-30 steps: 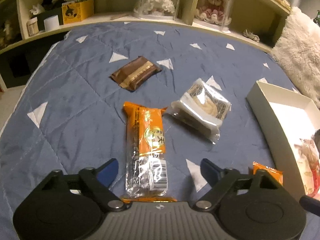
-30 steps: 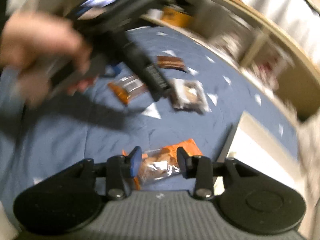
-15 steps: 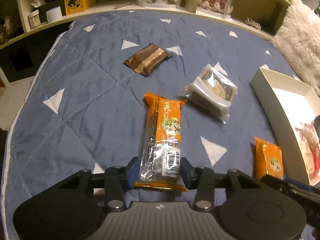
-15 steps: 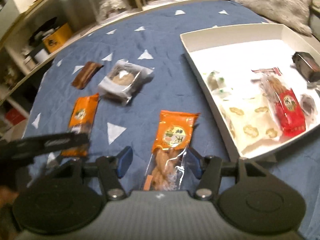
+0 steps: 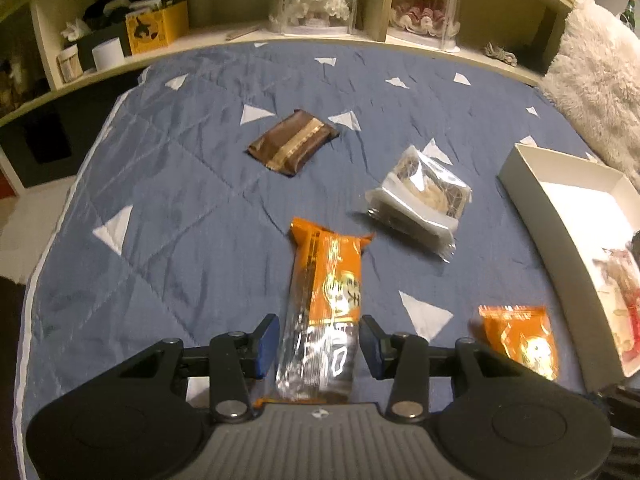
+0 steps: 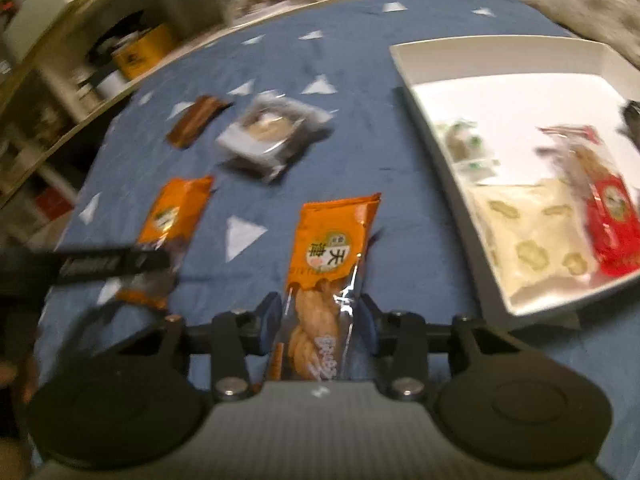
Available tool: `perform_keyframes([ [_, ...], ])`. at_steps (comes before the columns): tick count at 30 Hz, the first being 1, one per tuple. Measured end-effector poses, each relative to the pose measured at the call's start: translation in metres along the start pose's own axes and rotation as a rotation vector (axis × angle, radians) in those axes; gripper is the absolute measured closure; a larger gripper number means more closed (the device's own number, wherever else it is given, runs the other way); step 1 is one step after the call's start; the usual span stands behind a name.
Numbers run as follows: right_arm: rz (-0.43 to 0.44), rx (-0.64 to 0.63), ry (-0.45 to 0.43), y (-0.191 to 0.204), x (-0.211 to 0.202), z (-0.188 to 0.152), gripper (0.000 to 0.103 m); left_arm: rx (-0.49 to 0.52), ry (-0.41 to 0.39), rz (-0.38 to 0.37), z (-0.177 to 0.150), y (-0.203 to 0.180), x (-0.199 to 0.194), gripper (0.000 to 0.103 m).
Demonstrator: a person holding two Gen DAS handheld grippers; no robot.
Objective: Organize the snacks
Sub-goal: 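Lift both held orange packs and carry them over the white tray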
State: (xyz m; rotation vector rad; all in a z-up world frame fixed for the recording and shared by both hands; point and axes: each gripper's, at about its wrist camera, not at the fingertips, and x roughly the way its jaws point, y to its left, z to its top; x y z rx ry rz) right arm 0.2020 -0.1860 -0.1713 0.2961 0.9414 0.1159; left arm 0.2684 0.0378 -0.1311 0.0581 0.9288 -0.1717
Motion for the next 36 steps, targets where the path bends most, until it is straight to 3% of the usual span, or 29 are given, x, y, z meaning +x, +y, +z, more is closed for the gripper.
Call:
perform_keyframes([
  [8,0.05,-0.067,0.036,-0.007,-0.008,-0.001,0.061,0.104,0.008,0.043,0.001,-0.014,0.025,0.058],
  [14,0.051,-0.077,0.03,-0.005,-0.003,0.003,0.061,0.11,0.002,0.05,0.001,-0.015,0.019,0.063],
  [23,0.097,-0.095,-0.046,-0.007,-0.024,0.015,0.062,0.028,-0.081,0.044,0.007,-0.009,-0.021,0.064],
  [36,0.135,-0.13,-0.18,-0.029,-0.072,0.047,0.062,0.037,-0.211,0.012,0.016,-0.037,-0.078,0.064],
])
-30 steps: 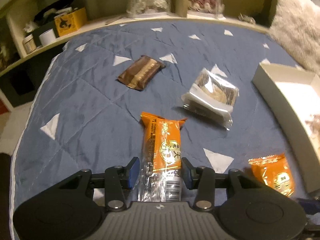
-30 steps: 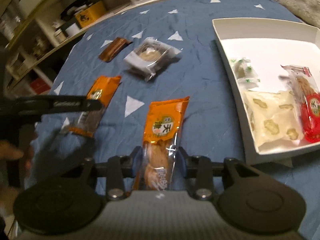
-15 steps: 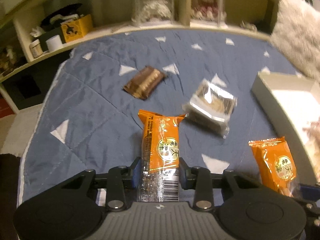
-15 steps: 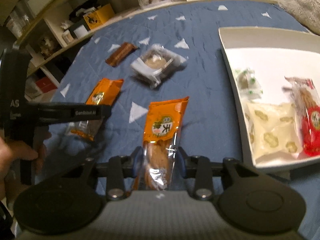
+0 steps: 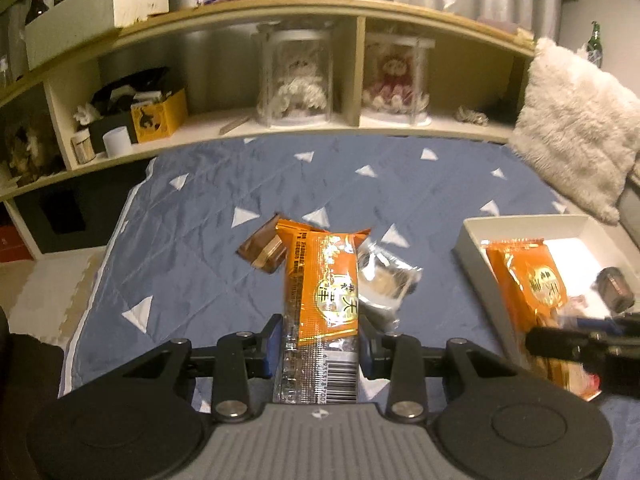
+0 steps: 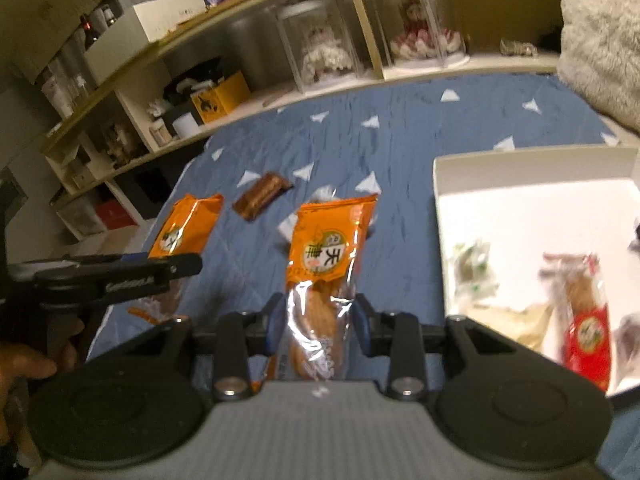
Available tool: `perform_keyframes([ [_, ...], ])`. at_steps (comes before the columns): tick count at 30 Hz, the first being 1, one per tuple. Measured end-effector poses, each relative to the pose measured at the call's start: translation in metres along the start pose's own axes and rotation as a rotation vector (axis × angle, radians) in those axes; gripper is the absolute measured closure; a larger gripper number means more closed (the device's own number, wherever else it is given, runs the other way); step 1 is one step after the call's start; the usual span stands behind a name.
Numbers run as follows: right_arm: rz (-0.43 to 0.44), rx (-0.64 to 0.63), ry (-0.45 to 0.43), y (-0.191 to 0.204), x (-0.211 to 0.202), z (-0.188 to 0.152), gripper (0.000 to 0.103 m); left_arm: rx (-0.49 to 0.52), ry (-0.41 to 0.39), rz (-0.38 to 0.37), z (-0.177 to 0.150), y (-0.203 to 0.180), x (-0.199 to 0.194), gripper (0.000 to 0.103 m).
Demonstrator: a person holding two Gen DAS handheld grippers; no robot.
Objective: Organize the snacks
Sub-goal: 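Lift both held orange packs and carry them over the white tray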
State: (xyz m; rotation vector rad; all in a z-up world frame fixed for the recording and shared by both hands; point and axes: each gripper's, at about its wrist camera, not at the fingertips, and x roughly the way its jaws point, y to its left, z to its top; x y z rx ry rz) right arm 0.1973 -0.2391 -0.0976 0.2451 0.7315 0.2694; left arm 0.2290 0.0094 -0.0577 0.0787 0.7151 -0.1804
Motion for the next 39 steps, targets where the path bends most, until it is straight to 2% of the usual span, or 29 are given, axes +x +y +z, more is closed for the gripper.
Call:
perform_keyframes([
  [10,-0.034,-0.016,-0.069,-0.041,-0.032,0.019,0.062,-0.017,-0.035,-0.059,0.011,-0.035,-0.009,0.064],
  [22,-0.144,-0.001,-0.117,-0.117,-0.076,0.025,0.062,0.055,-0.063,-0.129,0.028,-0.121,0.006,0.064],
  [30,-0.189,0.031,-0.117,-0.165,-0.091,0.021,0.062,0.075,-0.015,-0.185,0.032,-0.181,0.035,0.064],
  [39,-0.227,0.055,-0.077,-0.205,-0.079,0.016,0.062,0.021,0.081,-0.225,0.031,-0.207,0.09,0.064],
])
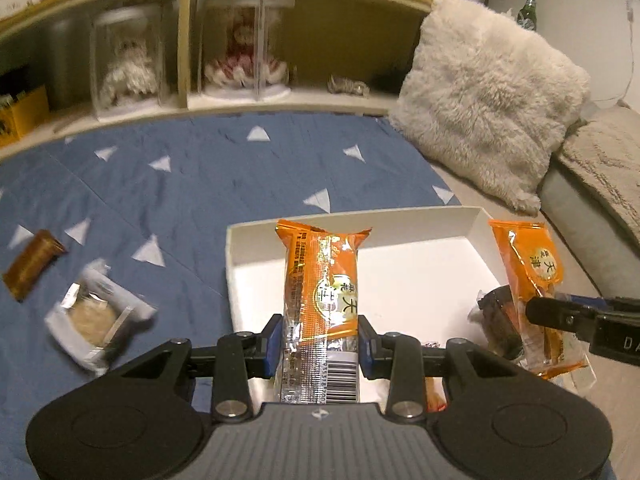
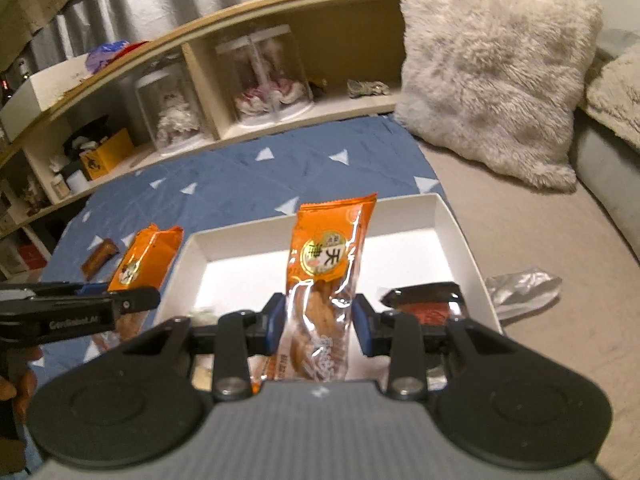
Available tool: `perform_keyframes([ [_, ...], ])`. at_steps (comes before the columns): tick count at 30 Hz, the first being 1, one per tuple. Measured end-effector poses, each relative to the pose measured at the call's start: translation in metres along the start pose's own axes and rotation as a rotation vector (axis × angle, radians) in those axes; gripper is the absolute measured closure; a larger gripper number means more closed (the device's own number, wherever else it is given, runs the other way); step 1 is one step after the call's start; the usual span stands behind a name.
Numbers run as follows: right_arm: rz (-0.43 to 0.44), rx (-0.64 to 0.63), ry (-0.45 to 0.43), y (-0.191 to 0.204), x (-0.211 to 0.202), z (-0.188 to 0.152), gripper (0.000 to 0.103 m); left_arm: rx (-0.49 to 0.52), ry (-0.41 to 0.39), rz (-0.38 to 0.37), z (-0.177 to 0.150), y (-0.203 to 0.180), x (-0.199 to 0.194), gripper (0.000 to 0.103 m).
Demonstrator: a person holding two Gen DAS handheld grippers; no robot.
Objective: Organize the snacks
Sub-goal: 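Lift both held orange packs and carry them over the white tray, then open both grippers to drop the two orange packs into the tray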
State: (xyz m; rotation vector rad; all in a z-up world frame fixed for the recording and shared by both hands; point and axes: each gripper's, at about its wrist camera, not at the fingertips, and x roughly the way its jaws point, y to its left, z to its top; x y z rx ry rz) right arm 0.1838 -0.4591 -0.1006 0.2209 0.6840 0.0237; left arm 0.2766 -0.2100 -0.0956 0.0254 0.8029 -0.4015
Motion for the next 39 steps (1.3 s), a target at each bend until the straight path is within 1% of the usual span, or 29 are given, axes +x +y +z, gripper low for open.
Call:
perform_keyframes([
  [7,-0.012,0.019,0.037,-0.017,0.033,0.004,0.062,-0.009,0.034,-0.003,0.011,-0.001,0.042,0.064],
  [12,-0.016,0.017,0.065,-0.024,0.063,0.014,0.062,-0.038,0.064,-0.01,0.018,0.004,0.067,0.064],
  [16,-0.016,0.012,0.059,-0.027,0.08,0.021,0.061,-0.044,0.081,-0.01,0.023,0.007,0.078,0.061],
  [17,-0.02,0.014,0.055,-0.028,0.085,0.024,0.06,-0.045,0.083,-0.012,0.023,0.008,0.08,0.055],
  [18,-0.029,0.02,0.059,-0.03,0.089,0.026,0.056,-0.054,0.086,-0.014,0.023,0.008,0.081,0.04],
  [19,-0.036,0.032,0.068,-0.031,0.092,0.028,0.052,-0.064,0.092,-0.017,0.023,0.009,0.082,0.03],
  [20,-0.044,0.053,0.081,-0.033,0.096,0.029,0.049,-0.073,0.092,-0.02,0.023,0.01,0.081,0.015],
  [22,-0.038,0.08,0.098,-0.035,0.097,0.03,0.043,-0.064,0.085,-0.021,0.024,0.01,0.077,0.013],
  [23,-0.035,0.083,0.102,-0.035,0.096,0.029,0.037,-0.056,0.087,-0.013,0.025,0.009,0.075,0.013],
  [24,-0.038,0.074,0.104,-0.034,0.095,0.028,0.034,-0.047,0.091,-0.006,0.026,0.007,0.073,0.01],
  [27,-0.049,0.048,0.107,-0.032,0.09,0.026,0.031,-0.026,0.093,0.002,0.026,0.003,0.064,0.004],
  [33,-0.044,0.049,0.098,-0.031,0.07,0.021,0.024,-0.012,0.097,0.007,0.027,-0.001,0.043,0.003],
  [39,-0.063,0.042,0.078,-0.025,0.047,0.019,0.013,-0.02,0.12,0.059,0.025,-0.005,0.022,0.002],
])
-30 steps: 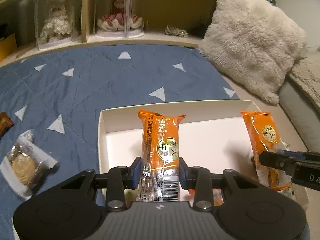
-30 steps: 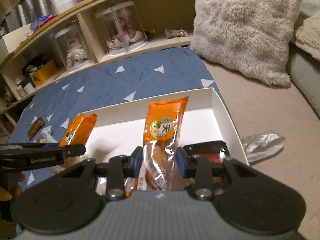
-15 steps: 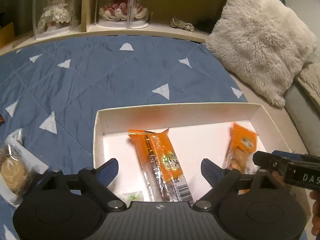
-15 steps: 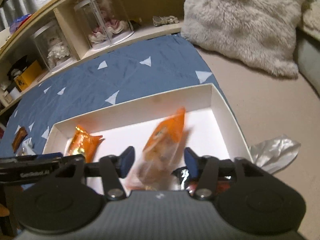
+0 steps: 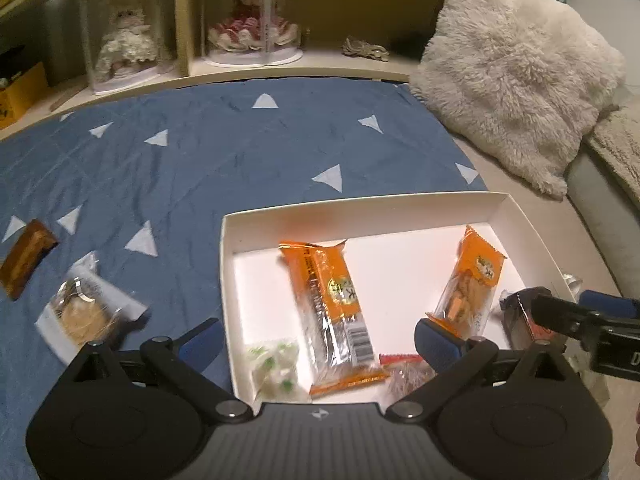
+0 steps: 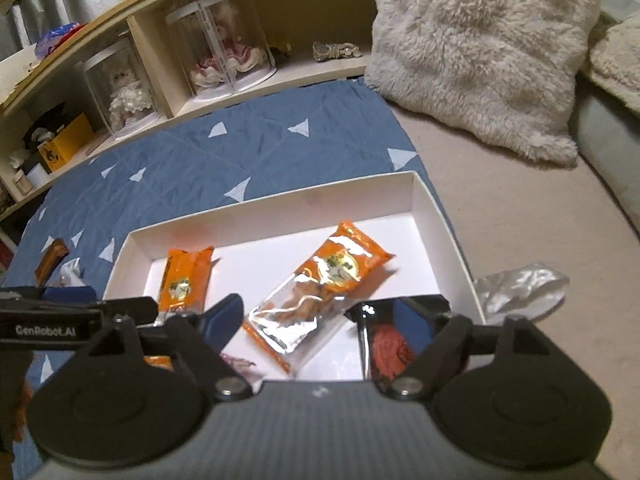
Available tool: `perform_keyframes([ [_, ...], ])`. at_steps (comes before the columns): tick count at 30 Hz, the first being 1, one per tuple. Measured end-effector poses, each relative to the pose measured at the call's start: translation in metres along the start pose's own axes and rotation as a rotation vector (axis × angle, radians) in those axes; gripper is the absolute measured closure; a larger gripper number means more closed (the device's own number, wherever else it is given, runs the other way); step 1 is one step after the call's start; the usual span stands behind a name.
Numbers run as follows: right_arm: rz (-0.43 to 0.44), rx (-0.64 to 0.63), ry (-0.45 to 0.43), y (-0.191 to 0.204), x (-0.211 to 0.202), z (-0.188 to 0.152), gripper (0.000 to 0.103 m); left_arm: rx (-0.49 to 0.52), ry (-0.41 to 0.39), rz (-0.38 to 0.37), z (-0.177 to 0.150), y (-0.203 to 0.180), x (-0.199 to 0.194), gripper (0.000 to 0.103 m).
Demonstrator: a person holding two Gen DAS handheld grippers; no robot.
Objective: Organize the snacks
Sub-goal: 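Open both grippers to drop the two orange packs into the tray, then move both open grippers back over the remaining packs on the quilt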
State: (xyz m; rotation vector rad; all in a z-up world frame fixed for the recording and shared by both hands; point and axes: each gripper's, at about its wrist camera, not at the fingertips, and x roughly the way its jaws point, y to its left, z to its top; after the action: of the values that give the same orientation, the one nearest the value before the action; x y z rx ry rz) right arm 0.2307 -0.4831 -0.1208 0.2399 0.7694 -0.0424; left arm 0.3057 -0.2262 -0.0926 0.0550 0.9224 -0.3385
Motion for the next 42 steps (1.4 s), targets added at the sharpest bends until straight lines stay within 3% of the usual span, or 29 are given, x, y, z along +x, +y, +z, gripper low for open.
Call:
perform_keyframes([
  [10,-0.05,-0.003,-0.036,0.002,-0.039,-0.01,0.001,0.043,-0.021,0.051,-0.011,-0.007,-0.04,0.0],
  [24,-0.09,0.003,-0.075,0.009,-0.085,-0.031,0.001,0.06,-0.075,0.056,-0.036,0.0,-0.096,0.0],
  [42,-0.008,-0.066,-0.084,0.08,-0.097,-0.043,0.001,-0.023,-0.087,0.17,-0.065,0.091,-0.147,0.0],
])
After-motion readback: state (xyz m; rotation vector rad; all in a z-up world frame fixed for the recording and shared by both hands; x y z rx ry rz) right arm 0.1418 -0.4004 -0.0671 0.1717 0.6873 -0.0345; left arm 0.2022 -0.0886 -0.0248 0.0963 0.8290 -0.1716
